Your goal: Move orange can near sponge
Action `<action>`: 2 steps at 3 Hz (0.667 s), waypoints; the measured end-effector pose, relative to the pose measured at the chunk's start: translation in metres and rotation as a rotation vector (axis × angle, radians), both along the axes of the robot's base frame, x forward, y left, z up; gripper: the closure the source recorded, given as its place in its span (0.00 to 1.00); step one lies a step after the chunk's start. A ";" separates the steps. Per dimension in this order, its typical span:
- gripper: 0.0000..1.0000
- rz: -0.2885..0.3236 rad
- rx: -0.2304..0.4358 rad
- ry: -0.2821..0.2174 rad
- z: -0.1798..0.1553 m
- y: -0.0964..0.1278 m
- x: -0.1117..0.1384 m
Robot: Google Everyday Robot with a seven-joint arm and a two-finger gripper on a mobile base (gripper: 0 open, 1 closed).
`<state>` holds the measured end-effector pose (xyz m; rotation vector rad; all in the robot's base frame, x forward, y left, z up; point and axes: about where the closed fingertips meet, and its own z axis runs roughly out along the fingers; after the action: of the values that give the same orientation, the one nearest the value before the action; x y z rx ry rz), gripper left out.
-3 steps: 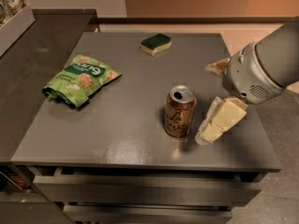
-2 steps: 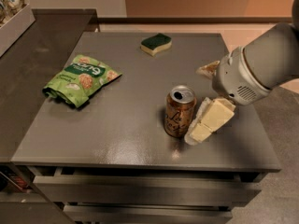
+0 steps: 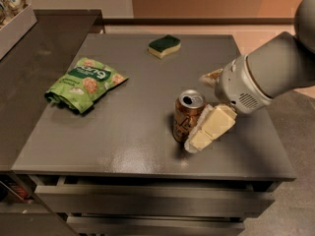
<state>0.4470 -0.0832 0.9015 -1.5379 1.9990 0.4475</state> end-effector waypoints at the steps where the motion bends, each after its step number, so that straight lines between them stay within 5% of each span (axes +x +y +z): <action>1: 0.18 -0.011 0.024 0.009 -0.004 0.002 0.004; 2: 0.41 -0.015 0.054 0.017 -0.003 0.005 0.007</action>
Offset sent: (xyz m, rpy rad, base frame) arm 0.0133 0.0059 -0.0058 0.0963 0.0347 -0.0244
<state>0.4542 -0.0782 0.8981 -1.4903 1.9939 0.5063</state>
